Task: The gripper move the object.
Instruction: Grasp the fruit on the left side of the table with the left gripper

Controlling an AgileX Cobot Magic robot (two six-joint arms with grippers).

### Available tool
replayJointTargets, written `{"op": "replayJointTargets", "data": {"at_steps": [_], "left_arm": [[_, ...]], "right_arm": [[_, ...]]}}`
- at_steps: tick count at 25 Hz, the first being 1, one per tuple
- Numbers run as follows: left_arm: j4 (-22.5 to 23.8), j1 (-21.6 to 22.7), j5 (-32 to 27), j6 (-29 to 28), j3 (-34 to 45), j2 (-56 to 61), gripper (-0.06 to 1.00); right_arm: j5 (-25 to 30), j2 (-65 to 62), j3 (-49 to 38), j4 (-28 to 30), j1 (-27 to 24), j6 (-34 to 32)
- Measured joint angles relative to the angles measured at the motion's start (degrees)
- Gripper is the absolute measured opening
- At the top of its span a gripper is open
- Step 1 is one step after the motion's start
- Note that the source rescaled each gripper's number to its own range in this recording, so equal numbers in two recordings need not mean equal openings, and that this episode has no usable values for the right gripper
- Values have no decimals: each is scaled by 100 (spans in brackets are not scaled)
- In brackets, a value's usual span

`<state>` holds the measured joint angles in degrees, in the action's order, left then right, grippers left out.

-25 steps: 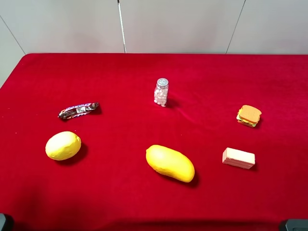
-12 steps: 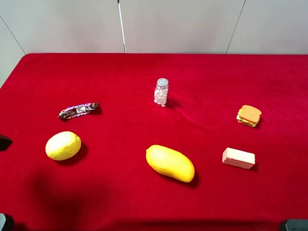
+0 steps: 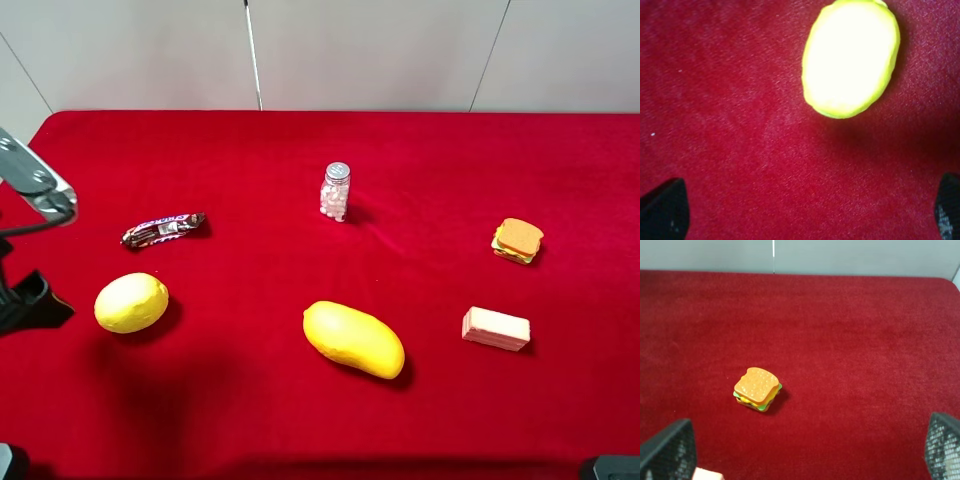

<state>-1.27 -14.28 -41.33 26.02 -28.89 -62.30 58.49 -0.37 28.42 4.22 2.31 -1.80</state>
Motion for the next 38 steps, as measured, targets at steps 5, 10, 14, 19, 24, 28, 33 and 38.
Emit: {"op": "replayJointTargets", "data": {"at_steps": [5, 10, 14, 19, 24, 28, 33, 38], "left_arm": [[14, -134, 208, 5, -4, -517, 100], [127, -337, 542, 5, -4, -963, 100], [127, -357, 822, 5, -4, -1348, 100], [127, -418, 1188, 5, -4, -1819, 100], [127, -435, 1536, 5, -6, -2254, 100], [127, -435, 1751, 115, -11, -2524, 100], [127, -435, 2118, 141, -11, -2698, 100], [127, -435, 2452, 242, -12, -2864, 100]], "right_arm": [[0, 0, 0, 0, 0, 0], [0, 0, 0, 0, 0, 0], [0, 0, 0, 0, 0, 0], [-11, 0, 0, 0, 0, 0], [-5, 0, 0, 0, 0, 0], [-5, 0, 0, 0, 0, 0], [-5, 0, 0, 0, 0, 0], [-5, 0, 0, 0, 0, 0]]}}
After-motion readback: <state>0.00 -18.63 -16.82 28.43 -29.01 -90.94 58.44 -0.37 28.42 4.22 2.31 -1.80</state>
